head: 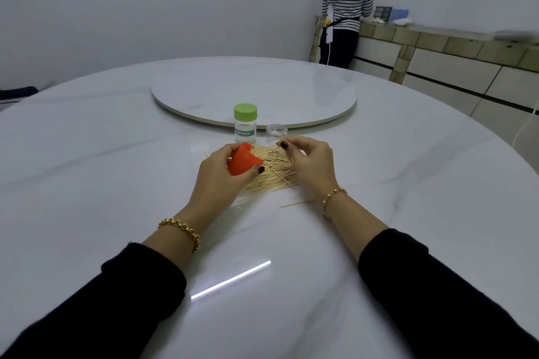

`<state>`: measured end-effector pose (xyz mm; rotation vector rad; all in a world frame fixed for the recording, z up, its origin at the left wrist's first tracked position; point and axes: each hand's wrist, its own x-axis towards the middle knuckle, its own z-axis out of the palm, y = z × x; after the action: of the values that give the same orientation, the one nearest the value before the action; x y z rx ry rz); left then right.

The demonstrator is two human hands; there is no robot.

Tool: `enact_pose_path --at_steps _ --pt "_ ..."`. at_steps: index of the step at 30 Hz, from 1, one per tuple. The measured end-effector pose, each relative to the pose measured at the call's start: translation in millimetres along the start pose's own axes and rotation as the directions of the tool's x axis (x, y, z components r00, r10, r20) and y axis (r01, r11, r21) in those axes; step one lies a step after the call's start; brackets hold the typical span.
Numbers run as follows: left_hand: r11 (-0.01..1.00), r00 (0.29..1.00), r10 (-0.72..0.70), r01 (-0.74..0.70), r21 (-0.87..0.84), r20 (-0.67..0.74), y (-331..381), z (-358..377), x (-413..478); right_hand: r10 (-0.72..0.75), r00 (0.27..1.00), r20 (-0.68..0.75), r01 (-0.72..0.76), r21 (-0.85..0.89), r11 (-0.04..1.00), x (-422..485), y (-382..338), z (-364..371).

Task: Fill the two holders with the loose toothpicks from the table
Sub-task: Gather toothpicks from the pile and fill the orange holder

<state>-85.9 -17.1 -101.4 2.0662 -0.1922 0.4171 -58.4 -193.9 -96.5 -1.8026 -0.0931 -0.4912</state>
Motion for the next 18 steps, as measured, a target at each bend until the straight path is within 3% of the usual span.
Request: enact_pose_path --at_steps 8,18 --pt "0.998 0.997 0.056 -0.056 0.006 0.05 5.0 2.7 -3.3 0.094 0.994 0.052 -0.106 0.331 0.938 -3.8 -22.5 6.7" --pt "0.997 0.995 0.082 -0.083 0.007 0.061 5.5 4.0 -4.2 0.141 0.984 0.105 -0.176 0.59 0.788 -8.8 -39.3 8.7"
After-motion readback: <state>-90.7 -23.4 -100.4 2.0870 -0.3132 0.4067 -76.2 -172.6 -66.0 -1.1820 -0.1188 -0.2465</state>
